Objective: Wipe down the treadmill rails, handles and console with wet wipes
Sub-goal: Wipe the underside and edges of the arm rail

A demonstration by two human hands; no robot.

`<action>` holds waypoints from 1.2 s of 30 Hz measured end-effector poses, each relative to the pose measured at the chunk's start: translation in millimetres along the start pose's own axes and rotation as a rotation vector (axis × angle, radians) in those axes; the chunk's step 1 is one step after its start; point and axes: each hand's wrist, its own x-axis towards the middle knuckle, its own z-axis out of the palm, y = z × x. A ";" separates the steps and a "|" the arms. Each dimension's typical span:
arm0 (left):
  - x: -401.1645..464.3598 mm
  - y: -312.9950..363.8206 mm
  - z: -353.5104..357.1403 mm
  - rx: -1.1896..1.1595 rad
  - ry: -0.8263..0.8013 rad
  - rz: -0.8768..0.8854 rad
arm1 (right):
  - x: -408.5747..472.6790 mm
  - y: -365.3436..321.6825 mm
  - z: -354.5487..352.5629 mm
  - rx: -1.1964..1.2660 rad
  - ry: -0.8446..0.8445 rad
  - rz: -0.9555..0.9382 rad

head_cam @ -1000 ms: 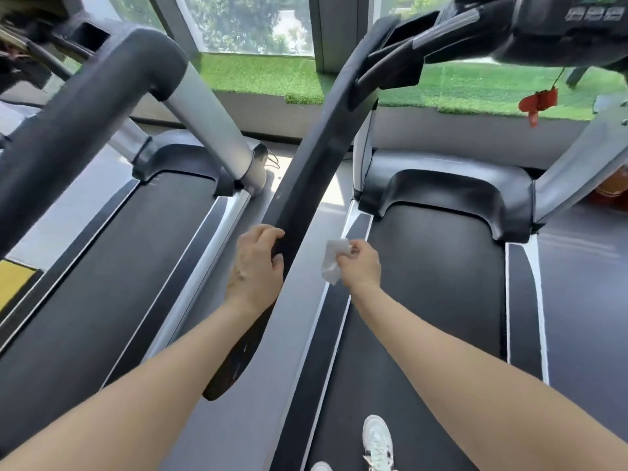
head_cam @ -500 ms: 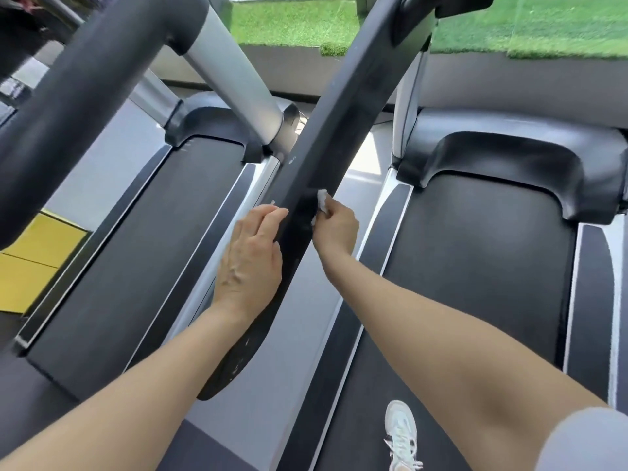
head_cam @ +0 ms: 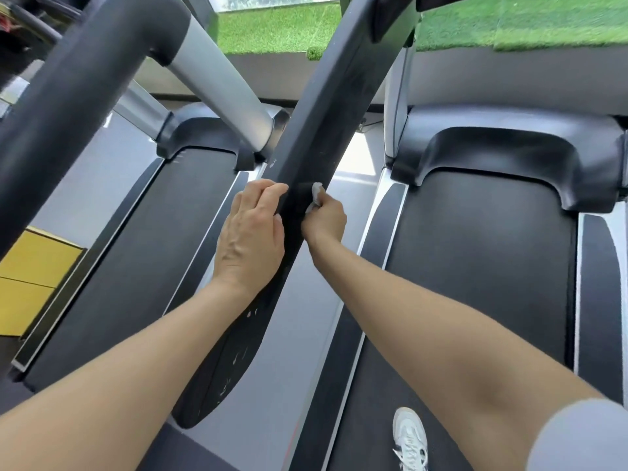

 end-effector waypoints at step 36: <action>-166.7 -59.9 -23.3 -0.042 0.043 0.024 | -160.6 112.0 29.0 0.070 -0.146 -0.272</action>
